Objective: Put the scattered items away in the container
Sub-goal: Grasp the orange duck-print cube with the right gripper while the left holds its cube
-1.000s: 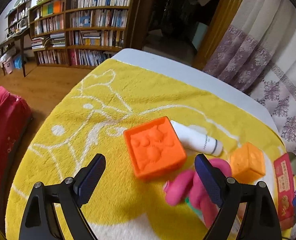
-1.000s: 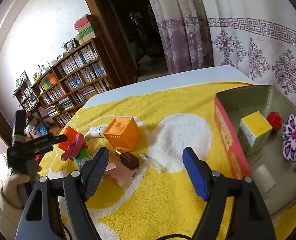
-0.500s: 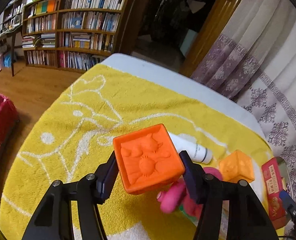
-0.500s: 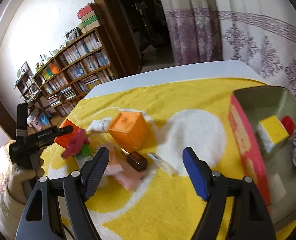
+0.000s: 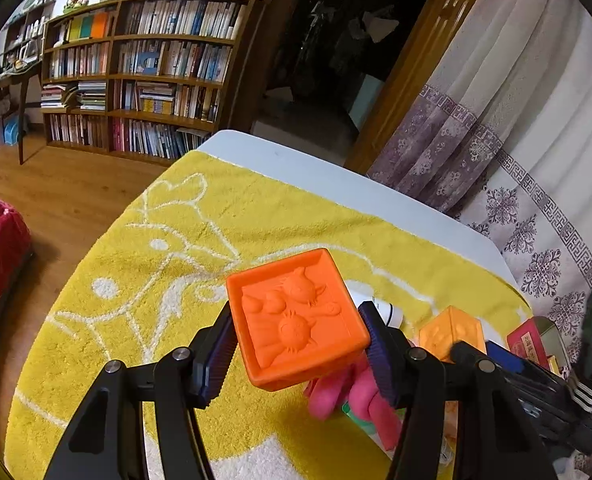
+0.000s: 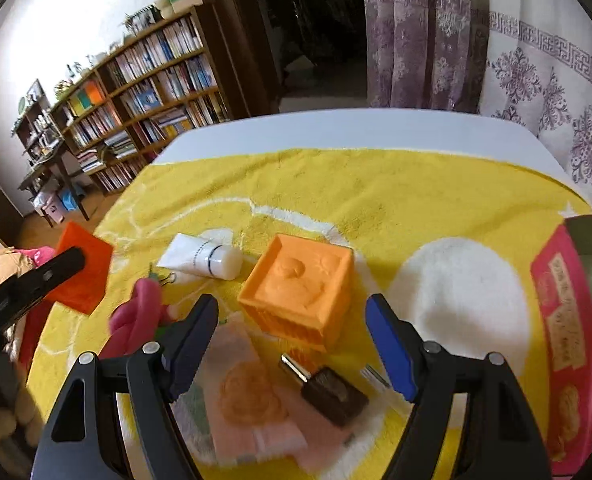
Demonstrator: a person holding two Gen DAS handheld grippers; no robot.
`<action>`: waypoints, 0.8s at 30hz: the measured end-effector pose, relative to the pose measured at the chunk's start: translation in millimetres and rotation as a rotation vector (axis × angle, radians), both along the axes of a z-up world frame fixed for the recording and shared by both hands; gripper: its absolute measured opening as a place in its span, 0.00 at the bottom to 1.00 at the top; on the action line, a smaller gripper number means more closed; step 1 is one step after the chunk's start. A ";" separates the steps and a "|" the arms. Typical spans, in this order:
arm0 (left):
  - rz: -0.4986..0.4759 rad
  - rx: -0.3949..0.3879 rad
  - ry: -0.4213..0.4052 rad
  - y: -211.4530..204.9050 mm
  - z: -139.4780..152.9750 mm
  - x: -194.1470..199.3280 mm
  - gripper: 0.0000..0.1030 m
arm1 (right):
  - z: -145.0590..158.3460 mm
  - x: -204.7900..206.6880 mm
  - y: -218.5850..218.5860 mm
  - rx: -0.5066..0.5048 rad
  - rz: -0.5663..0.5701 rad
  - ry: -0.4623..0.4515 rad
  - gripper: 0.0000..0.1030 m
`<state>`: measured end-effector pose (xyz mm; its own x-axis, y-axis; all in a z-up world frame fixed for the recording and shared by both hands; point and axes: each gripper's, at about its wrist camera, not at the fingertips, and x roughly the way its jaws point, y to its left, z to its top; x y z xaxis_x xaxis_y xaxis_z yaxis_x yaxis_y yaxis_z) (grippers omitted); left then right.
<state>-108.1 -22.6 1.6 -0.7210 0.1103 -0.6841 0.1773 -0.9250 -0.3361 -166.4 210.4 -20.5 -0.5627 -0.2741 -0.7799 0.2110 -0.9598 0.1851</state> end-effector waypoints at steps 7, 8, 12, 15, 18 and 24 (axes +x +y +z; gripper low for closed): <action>-0.001 -0.005 -0.012 1.1 -4.3 -1.2 0.59 | -20.2 -8.8 -8.0 0.058 0.014 -0.017 0.65; -0.004 -0.007 -0.014 2.1 -5.0 -1.6 0.59 | -19.5 -7.5 -7.2 0.060 0.019 -0.013 0.64; -0.022 -0.025 -0.018 9.5 -5.9 -2.2 0.59 | -15.8 0.6 -1.4 0.023 0.034 -0.005 0.63; -0.026 -0.039 -0.013 12.1 -5.2 -1.4 0.59 | -10.9 8.3 3.1 0.009 0.024 0.010 0.63; -0.025 -0.040 -0.013 11.4 -5.2 -0.9 0.59 | -3.8 15.5 11.2 -0.012 0.007 0.032 0.63; -0.035 -0.050 -0.004 14.8 -2.7 0.4 0.59 | 10.8 31.5 33.9 -0.069 -0.036 0.069 0.63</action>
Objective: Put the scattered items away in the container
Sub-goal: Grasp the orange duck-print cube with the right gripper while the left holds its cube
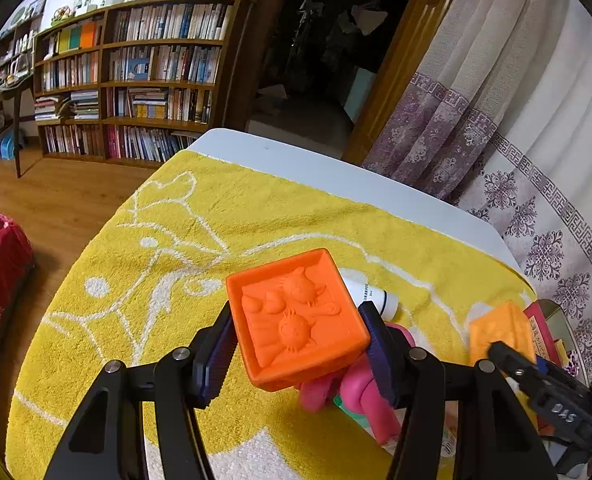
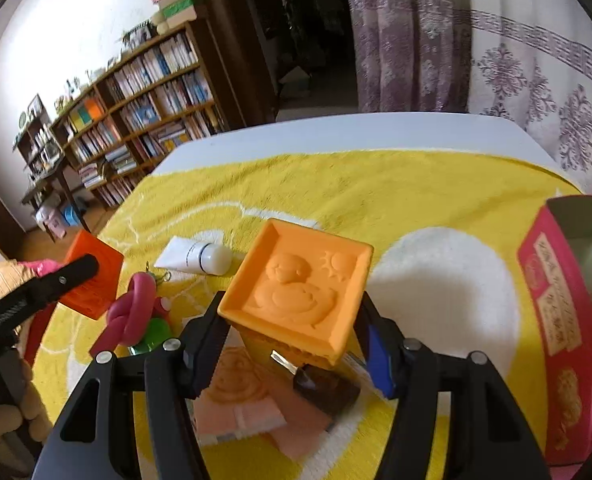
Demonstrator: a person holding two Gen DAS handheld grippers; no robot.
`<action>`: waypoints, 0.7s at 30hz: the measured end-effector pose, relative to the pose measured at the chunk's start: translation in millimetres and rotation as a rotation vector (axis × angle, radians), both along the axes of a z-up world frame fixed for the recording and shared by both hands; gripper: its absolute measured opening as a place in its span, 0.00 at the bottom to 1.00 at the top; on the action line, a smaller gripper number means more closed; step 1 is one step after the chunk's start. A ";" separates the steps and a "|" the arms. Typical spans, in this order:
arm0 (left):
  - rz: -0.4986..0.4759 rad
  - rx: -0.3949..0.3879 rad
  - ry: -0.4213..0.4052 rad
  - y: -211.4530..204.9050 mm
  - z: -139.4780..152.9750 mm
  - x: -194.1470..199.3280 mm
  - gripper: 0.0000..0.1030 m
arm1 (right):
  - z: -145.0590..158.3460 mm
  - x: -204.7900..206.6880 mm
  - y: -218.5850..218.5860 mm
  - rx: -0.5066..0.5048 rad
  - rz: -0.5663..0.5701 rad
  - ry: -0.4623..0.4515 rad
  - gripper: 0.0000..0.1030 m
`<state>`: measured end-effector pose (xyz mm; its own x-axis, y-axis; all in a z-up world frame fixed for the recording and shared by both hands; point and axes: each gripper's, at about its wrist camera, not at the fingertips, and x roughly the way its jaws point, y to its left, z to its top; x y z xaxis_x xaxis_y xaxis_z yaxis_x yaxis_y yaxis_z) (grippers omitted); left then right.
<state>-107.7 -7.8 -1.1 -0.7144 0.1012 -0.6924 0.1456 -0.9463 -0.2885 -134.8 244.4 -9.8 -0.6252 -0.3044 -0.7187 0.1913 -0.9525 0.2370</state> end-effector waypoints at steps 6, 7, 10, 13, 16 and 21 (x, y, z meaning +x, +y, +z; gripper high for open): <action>-0.017 -0.063 0.030 16.2 7.8 4.4 0.59 | 12.3 24.7 33.4 -0.059 -0.061 0.042 0.63; -0.019 -0.072 0.035 19.2 10.0 4.9 0.59 | 15.4 30.1 39.5 -0.063 -0.079 0.056 0.63; -0.017 -0.125 0.065 29.8 19.1 9.0 0.59 | 25.0 45.1 55.8 -0.075 -0.124 0.095 0.63; -0.015 -0.176 0.100 39.9 28.7 14.6 0.59 | 34.9 56.0 72.2 -0.086 -0.150 0.119 0.63; -0.018 -0.218 0.115 51.0 33.0 18.4 0.59 | 42.9 66.7 88.6 -0.088 -0.180 0.143 0.63; -0.018 -0.210 0.123 57.6 37.7 23.6 0.59 | 47.2 83.2 117.5 -0.111 -0.241 0.165 0.63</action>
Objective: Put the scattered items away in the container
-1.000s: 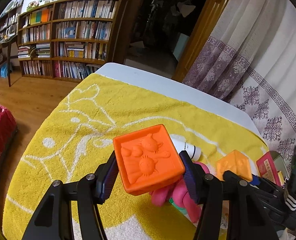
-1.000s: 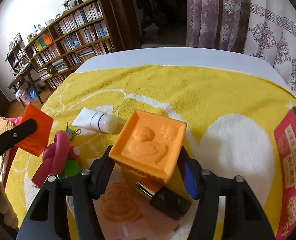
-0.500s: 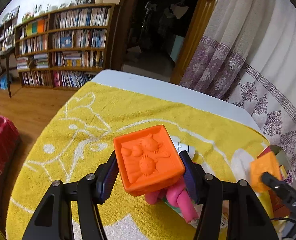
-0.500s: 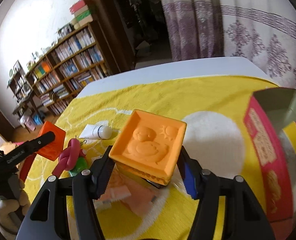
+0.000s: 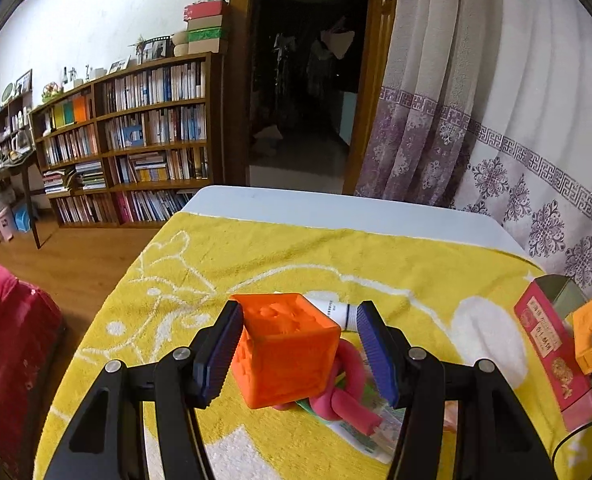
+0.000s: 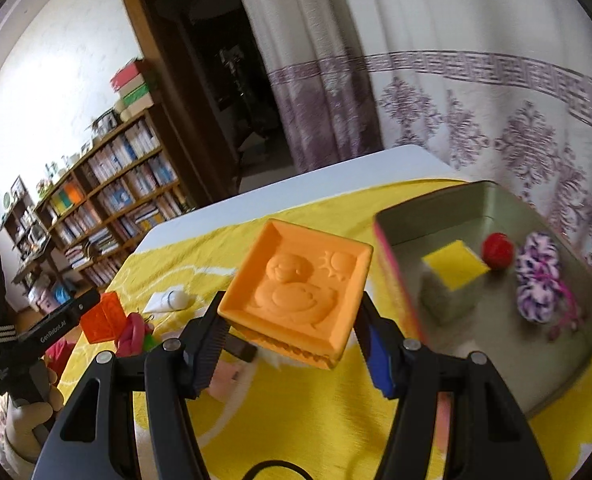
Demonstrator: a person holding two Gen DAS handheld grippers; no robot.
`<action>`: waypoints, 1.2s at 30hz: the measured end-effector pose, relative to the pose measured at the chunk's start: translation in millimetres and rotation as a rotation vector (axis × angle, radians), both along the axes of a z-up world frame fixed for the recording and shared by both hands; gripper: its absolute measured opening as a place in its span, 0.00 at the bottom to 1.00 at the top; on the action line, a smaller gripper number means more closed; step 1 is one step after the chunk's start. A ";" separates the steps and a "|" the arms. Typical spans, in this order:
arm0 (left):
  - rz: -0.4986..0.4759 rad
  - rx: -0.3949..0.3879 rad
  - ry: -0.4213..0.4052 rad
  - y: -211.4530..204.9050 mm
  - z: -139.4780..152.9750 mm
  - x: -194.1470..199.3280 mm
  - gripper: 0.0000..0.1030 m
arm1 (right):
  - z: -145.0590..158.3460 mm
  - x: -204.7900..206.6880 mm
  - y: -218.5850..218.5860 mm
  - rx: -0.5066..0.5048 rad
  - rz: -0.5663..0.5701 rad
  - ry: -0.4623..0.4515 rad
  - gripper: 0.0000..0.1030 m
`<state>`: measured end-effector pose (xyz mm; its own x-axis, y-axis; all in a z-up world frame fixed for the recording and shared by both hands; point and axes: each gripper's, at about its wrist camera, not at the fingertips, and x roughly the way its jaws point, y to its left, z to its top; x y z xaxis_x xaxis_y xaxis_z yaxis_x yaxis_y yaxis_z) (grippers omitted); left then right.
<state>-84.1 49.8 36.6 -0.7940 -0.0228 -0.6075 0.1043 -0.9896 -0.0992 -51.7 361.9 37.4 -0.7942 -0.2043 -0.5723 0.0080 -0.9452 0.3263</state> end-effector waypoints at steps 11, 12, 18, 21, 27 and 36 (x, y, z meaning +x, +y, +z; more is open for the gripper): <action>0.011 0.066 0.004 -3.6 9.6 10.5 0.48 | 2.0 19.8 38.6 -0.039 -0.056 0.027 0.63; 0.023 0.068 0.002 -5.9 9.2 9.9 0.48 | 1.6 21.4 42.5 -0.043 -0.062 0.029 0.63; 0.096 0.136 -0.041 -21.9 -6.9 -1.0 0.78 | -4.2 23.9 50.6 -0.067 -0.060 0.019 0.63; 0.138 0.108 -0.055 -24.8 -13.8 -4.4 0.82 | -7.3 24.5 50.9 -0.070 -0.055 0.015 0.63; 0.204 0.093 -0.086 -48.3 -24.0 -4.5 0.82 | -11.6 22.9 54.7 -0.078 -0.062 0.008 0.63; 0.320 0.168 -0.082 -122.6 -30.4 13.7 0.82 | -17.4 13.5 50.2 -0.080 -0.055 -0.007 0.63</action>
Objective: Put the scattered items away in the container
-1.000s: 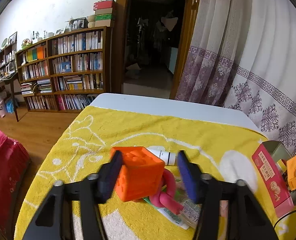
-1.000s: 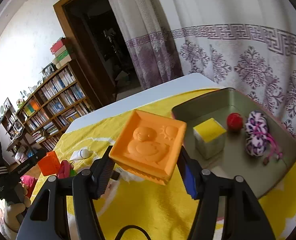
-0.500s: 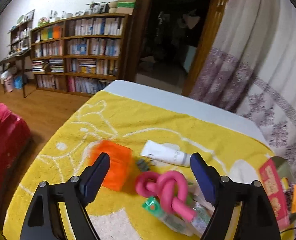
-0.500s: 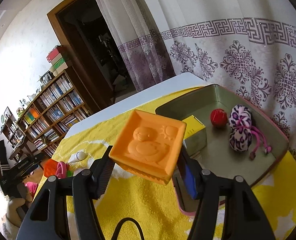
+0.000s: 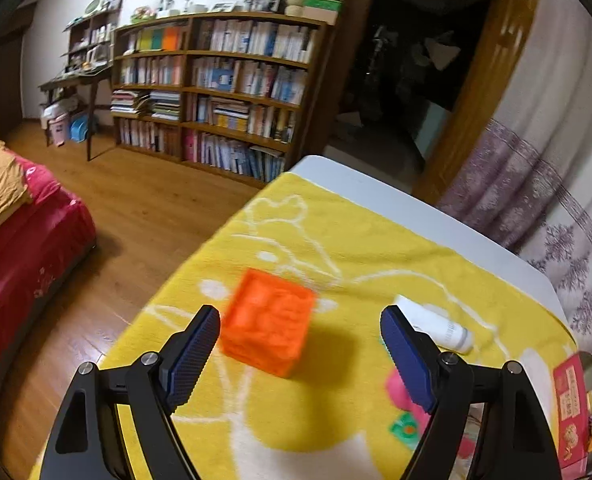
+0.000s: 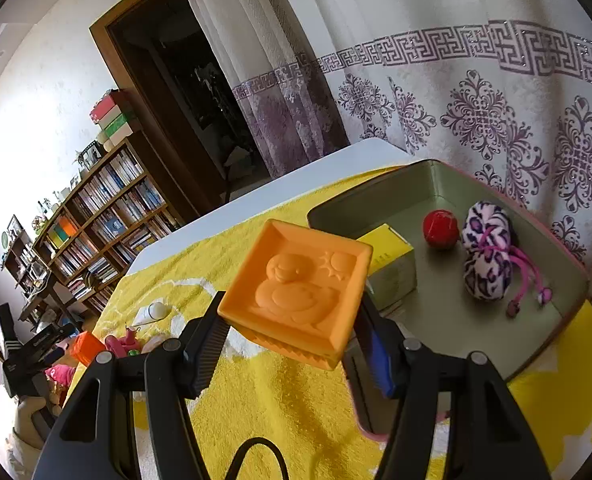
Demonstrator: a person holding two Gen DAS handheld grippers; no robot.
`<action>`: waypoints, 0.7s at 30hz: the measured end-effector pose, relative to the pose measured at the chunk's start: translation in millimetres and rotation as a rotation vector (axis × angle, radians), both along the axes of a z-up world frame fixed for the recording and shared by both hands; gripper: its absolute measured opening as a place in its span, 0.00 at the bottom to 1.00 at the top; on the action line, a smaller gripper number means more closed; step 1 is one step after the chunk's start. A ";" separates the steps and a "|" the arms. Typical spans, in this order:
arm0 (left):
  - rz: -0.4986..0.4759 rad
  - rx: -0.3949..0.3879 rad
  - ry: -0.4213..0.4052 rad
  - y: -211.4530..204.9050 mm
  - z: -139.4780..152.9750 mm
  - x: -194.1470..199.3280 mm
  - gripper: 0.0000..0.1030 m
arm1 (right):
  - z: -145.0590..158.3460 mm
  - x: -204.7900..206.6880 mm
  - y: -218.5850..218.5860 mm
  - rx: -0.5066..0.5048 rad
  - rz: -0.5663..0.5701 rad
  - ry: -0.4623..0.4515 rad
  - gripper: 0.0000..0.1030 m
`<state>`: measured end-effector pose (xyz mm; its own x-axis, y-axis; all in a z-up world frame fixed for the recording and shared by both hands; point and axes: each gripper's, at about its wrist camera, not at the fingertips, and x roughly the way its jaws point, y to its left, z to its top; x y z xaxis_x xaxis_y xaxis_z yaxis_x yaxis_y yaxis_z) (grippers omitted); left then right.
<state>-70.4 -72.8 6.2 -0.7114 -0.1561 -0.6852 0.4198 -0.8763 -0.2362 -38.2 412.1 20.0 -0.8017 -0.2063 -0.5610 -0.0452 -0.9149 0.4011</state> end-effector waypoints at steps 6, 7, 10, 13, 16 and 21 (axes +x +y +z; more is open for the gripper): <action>-0.033 -0.033 -0.050 -3.6 -11.9 -7.0 0.82 | -4.0 -5.8 -7.9 0.007 0.014 -0.012 0.63; -0.044 -0.060 -0.067 0.4 -16.1 -11.3 0.82 | -4.2 -6.6 -9.0 0.007 0.016 -0.014 0.63; -0.063 -0.149 -0.119 6.4 -30.3 -24.7 0.82 | -4.6 -6.8 -10.6 0.016 0.016 -0.016 0.63; -0.091 -0.159 -0.157 3.3 -45.4 -37.1 0.81 | -2.9 -4.4 -9.8 0.021 0.006 -0.012 0.63; -0.101 -0.088 -0.176 -6.5 -54.2 -42.5 0.53 | -0.6 -3.0 -6.4 0.019 -0.006 -0.006 0.63; -0.099 -0.064 -0.131 -3.8 -41.2 -32.1 0.52 | 1.4 1.2 -0.4 0.017 -0.021 0.003 0.63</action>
